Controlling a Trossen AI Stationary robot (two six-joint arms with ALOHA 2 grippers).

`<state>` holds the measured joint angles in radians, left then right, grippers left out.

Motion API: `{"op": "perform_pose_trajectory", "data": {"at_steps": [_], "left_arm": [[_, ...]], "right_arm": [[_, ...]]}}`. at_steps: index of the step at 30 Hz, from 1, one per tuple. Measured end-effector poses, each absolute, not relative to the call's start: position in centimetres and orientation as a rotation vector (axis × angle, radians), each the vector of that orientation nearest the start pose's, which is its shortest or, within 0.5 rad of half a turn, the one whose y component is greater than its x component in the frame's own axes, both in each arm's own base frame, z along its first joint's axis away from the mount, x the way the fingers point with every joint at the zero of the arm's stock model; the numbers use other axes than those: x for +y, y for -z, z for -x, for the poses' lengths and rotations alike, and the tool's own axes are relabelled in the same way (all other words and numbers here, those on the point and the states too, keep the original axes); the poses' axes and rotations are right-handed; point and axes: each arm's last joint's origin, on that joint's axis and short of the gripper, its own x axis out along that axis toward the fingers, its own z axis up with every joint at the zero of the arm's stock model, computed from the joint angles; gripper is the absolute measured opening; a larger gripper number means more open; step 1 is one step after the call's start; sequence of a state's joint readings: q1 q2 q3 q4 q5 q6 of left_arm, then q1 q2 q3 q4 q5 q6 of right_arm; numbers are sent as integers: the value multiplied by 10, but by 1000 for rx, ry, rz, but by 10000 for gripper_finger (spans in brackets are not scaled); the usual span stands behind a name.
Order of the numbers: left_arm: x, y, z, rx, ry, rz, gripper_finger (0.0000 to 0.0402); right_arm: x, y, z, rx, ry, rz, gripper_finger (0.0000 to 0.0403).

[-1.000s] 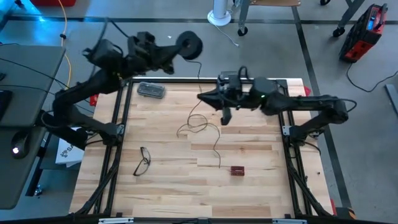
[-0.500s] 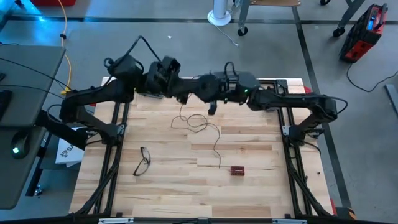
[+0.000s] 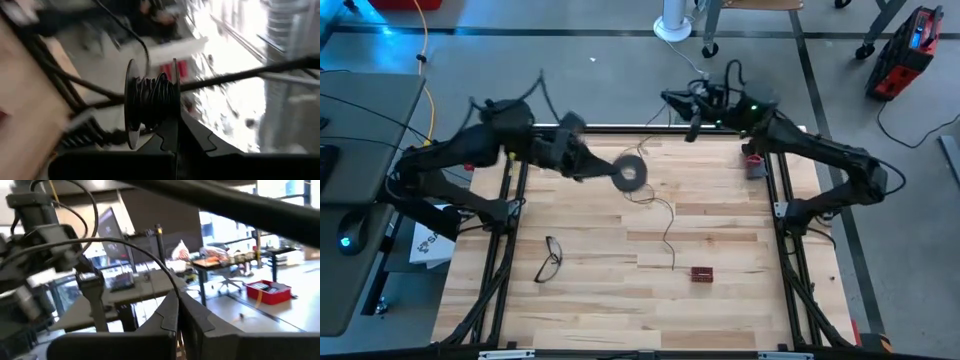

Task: Coil cords
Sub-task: Uncoil the black wire from the spool

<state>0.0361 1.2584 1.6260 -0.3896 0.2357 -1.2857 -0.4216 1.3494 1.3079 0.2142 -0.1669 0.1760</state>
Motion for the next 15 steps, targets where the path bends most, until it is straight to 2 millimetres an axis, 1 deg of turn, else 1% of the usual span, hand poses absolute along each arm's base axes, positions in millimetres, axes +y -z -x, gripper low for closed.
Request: {"op": "perform_pose_trajectory", "data": {"at_steps": [4, 7, 11, 13, 15], "left_arm": [[20, -507, -212, 7, 6, 1218, 0], [36, -517, -192, -141, -81, 1173, 0], [57, -525, -175, -270, -167, 1115, 0], [66, -527, -171, -320, -212, 1103, 0], [74, -532, -172, -387, -202, 1095, 0]], "right_arm": [[-114, -440, -253, -161, 260, -111, 0], [-103, -446, -242, -149, 234, -136, 0], [-81, -451, -240, -160, 153, -143, 0], [-70, -451, -244, -158, 106, -147, 0], [-59, -447, -253, -139, 61, -154, 0]]}}
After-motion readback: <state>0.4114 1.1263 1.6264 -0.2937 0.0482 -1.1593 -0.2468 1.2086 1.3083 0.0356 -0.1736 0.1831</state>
